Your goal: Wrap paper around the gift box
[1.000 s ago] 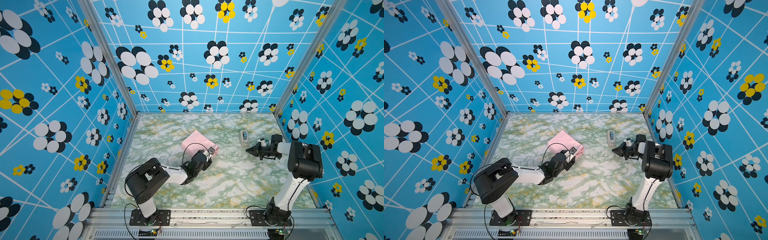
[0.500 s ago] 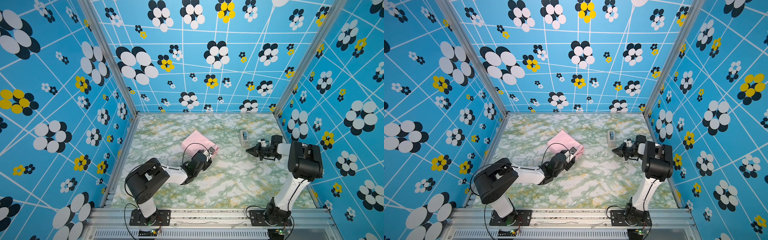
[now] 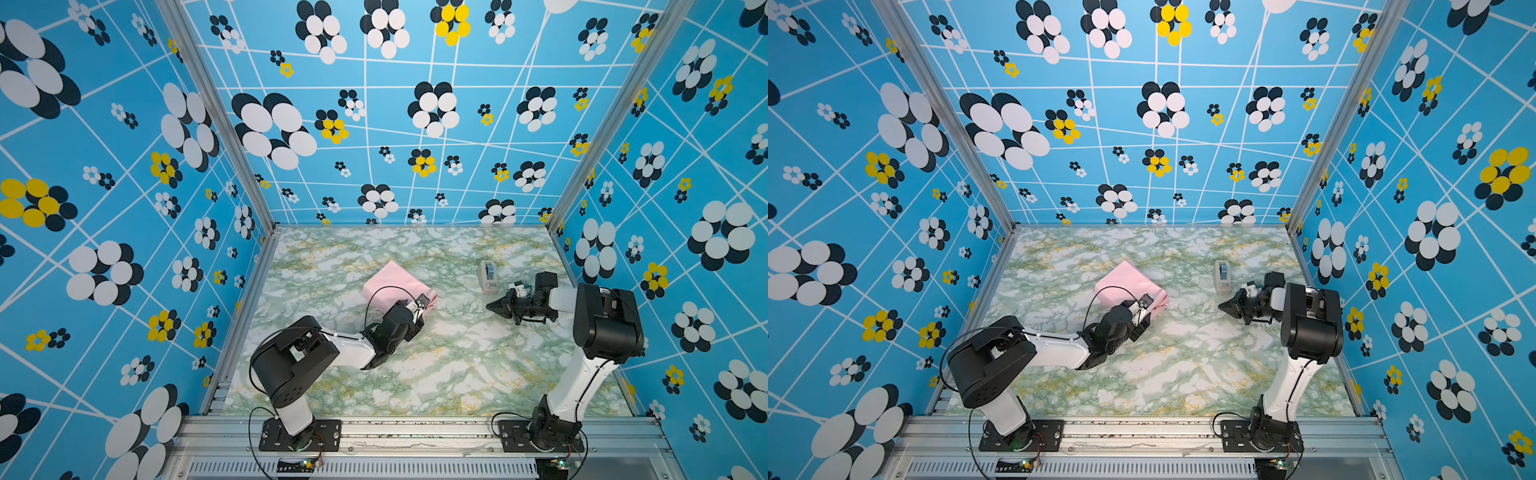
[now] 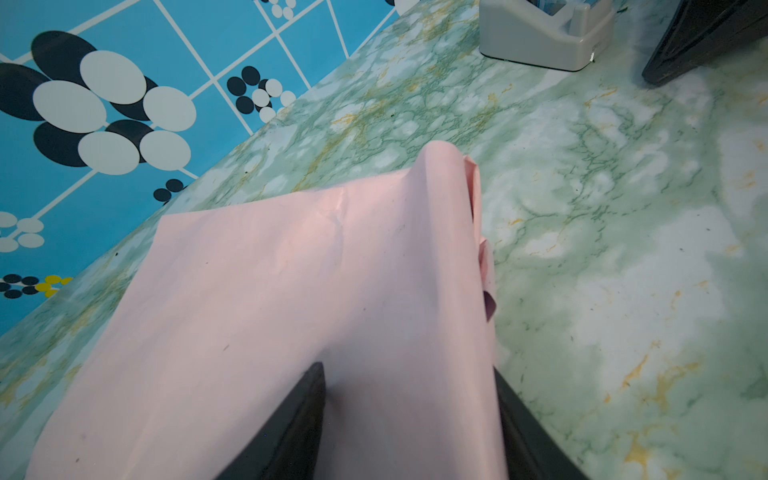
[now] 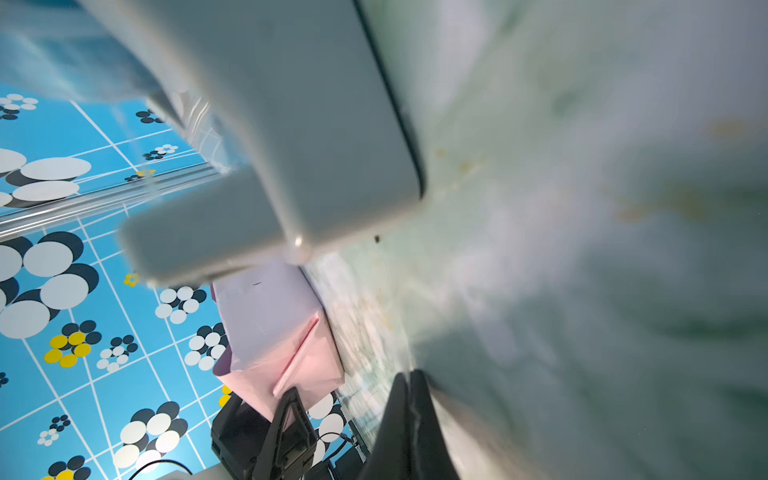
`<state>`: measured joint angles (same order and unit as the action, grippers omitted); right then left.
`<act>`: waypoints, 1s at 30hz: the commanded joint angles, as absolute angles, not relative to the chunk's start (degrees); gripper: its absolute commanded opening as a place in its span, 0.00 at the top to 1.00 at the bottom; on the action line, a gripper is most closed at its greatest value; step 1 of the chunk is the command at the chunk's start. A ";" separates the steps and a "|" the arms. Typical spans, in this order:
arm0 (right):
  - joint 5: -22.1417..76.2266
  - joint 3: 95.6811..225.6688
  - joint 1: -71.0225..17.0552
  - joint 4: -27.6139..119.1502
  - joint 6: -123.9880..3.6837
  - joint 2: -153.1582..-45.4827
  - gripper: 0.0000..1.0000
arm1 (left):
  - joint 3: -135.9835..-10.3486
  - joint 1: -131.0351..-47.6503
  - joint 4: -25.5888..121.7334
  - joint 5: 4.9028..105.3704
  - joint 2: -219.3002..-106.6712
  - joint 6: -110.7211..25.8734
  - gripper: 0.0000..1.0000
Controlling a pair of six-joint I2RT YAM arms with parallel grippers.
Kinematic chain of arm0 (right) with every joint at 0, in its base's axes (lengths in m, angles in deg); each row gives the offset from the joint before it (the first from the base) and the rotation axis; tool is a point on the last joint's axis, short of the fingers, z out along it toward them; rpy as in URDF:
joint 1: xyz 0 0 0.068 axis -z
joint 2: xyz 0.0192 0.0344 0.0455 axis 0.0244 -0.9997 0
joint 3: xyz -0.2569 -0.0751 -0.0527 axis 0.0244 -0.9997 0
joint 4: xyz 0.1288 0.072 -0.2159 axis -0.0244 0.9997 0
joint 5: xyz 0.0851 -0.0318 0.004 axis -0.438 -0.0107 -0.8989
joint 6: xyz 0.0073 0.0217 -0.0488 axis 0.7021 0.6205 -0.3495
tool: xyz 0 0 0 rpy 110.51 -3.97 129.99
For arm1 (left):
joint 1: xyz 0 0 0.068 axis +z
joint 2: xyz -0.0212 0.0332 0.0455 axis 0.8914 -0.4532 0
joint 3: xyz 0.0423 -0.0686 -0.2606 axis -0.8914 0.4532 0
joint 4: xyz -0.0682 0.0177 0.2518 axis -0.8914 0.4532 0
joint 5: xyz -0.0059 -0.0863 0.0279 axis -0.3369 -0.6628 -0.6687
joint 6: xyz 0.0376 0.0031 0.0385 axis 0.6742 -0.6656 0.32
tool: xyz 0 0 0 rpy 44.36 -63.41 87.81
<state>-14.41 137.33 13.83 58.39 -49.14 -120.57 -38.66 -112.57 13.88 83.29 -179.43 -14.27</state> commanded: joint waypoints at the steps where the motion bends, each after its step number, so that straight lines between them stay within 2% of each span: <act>1: -16.37 135.87 13.50 59.78 -51.73 -114.73 1.00 | -35.76 -111.15 23.90 82.37 -182.09 -16.02 0.41; 8: -22.75 133.07 9.59 59.47 -56.11 -107.51 1.00 | -35.22 -111.17 23.47 82.33 -181.92 -16.16 0.41; 15: -25.23 135.99 -0.69 62.94 -59.92 -106.30 1.00 | -34.96 -111.20 23.20 82.34 -181.83 -16.11 0.41; 23: -25.63 144.26 -10.38 70.67 -65.04 -106.91 1.00 | -35.01 -111.19 22.85 82.20 -182.12 -16.06 0.41; 30: -27.50 152.00 -16.49 75.36 -69.33 -112.03 1.00 | -35.17 -111.21 22.76 82.21 -182.09 -15.97 0.41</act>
